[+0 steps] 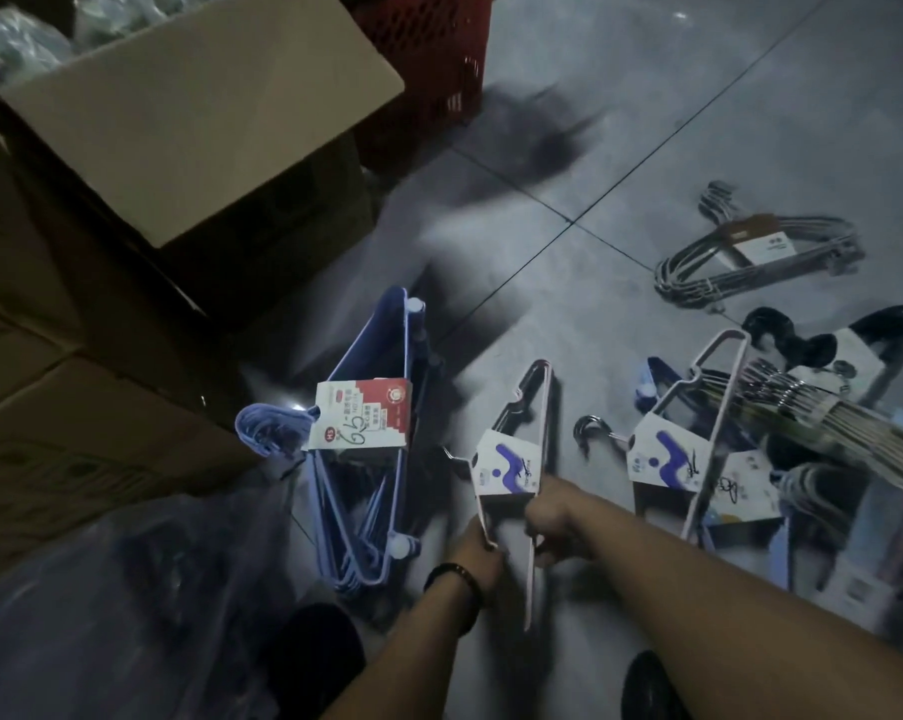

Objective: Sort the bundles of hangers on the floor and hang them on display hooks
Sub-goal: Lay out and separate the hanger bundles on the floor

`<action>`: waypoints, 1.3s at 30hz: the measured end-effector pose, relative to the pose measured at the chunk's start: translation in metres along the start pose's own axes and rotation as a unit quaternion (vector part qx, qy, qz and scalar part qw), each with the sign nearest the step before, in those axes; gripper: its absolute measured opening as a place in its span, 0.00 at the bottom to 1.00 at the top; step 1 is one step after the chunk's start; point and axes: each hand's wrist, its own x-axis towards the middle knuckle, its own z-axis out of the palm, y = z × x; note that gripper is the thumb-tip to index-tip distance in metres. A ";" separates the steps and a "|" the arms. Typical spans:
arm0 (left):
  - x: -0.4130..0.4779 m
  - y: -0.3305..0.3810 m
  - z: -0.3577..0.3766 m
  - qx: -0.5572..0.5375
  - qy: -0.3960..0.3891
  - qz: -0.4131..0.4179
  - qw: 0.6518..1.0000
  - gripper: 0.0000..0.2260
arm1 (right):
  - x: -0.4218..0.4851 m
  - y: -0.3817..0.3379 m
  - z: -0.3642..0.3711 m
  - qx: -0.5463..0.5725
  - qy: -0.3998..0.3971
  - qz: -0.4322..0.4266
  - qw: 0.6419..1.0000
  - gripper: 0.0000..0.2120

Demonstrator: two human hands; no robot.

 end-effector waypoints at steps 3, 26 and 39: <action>0.002 0.000 -0.003 0.012 -0.025 -0.016 0.999 0.14 | 0.001 0.004 0.001 -0.031 -0.040 0.026 0.998 0.16; 0.045 0.105 0.142 -0.073 -0.067 -0.034 0.995 0.22 | -0.042 0.143 -0.112 0.112 0.217 0.020 0.970 0.24; 0.018 0.105 0.174 -0.232 -0.003 0.042 0.972 0.19 | -0.020 0.143 -0.116 0.208 0.247 -0.004 0.946 0.29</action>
